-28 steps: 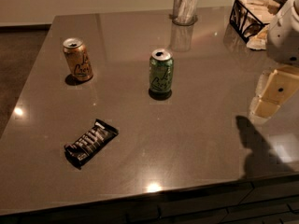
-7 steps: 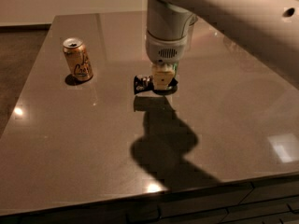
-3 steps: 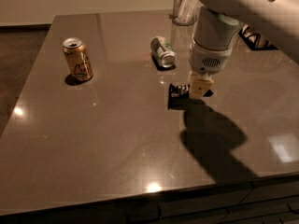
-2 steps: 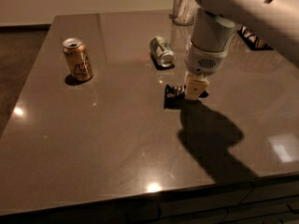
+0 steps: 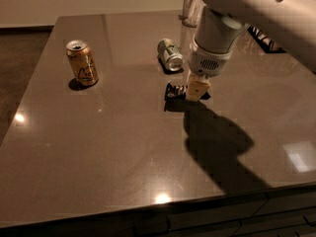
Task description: Move rxbar chocolate near green can
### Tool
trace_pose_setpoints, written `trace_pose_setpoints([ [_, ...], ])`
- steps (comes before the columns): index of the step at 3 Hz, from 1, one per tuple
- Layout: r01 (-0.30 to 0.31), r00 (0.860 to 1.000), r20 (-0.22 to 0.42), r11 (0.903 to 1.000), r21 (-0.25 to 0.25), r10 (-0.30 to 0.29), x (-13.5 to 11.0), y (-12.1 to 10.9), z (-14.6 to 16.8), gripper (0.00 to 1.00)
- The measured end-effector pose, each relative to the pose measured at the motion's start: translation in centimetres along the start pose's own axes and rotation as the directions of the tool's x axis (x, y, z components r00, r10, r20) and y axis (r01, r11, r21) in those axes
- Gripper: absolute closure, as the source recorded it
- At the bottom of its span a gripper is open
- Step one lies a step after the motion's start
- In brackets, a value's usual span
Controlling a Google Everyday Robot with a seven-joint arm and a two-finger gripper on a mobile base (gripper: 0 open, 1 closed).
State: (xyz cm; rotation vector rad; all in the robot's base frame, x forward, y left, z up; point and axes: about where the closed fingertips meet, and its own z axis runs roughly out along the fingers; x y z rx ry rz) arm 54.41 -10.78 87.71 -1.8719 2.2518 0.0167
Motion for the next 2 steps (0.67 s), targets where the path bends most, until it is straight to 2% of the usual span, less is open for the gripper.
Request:
trace_pose_setpoints([
  [2,0.004,1.0,0.001,1.0,0.002,-0.004,-0.16,-0.03,0.15,0.37],
])
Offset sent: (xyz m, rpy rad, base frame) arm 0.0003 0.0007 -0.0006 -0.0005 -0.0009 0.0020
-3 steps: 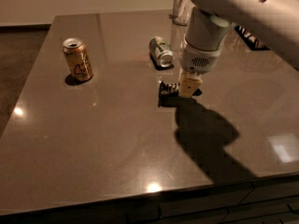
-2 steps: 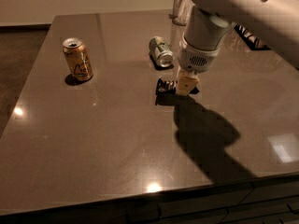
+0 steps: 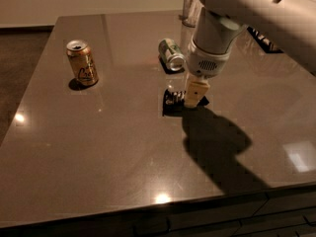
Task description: Move rxbar chocolate near green can
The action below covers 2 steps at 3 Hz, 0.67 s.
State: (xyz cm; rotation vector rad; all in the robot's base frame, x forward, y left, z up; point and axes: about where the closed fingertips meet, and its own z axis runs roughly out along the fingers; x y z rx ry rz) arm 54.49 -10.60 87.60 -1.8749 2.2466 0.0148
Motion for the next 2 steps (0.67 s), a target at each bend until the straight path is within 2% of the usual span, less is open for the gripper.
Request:
trace_pose_setpoints([
  [1,0.001,1.0,0.001,1.0,0.001,-0.001,-0.08,-0.01,0.06,0.15],
  [2,0.003,1.0,0.002,1.0,0.002,-0.003,-0.17,-0.02,0.13,0.0],
])
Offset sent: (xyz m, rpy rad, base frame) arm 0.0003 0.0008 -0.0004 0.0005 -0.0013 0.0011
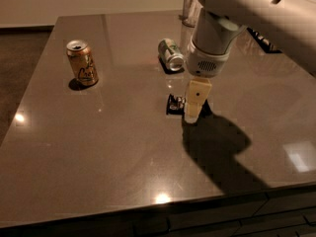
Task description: Move rxbar chocolate near green can
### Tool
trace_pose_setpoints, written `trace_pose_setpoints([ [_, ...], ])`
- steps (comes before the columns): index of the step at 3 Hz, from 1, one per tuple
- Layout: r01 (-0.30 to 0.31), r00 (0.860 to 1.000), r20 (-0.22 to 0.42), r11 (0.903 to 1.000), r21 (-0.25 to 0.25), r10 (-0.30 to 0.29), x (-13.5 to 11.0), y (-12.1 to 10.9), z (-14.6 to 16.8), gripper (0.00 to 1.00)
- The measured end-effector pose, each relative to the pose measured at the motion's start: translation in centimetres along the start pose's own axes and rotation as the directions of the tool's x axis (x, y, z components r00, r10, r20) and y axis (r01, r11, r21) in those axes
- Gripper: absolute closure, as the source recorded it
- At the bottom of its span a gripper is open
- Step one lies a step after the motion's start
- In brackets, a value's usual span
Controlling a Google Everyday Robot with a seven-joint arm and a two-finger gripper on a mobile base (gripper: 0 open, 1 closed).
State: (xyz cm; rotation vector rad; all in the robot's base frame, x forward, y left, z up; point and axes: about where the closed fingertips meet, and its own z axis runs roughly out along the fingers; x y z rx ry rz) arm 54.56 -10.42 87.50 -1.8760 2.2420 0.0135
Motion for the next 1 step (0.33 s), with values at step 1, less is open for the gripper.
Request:
trace_pose_setpoints([
  [1,0.0,1.0,0.0,1.0,0.0,0.0,0.0,0.0,0.0,0.0],
])
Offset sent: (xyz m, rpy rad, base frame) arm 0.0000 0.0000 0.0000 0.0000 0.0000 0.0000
